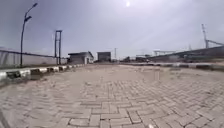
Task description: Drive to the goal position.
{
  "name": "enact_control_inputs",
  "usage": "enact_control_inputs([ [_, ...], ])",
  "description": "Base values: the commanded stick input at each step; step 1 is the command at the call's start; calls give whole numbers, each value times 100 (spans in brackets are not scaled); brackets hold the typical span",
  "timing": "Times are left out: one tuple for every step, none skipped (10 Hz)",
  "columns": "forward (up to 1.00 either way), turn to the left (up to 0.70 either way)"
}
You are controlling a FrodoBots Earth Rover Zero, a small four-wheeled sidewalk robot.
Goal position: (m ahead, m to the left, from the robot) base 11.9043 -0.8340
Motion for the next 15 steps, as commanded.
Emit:
enact_control_inputs([
  [100, 0],
  [100, 0],
  [100, 0],
  [100, 0],
  [100, 0],
  [100, 1],
  [100, 10],
  [100, 20],
  [100, 33],
  [100, 0],
  [100, 0],
  [100, 0],
  [100, 0],
  [100, 0],
  [100, 0],
])
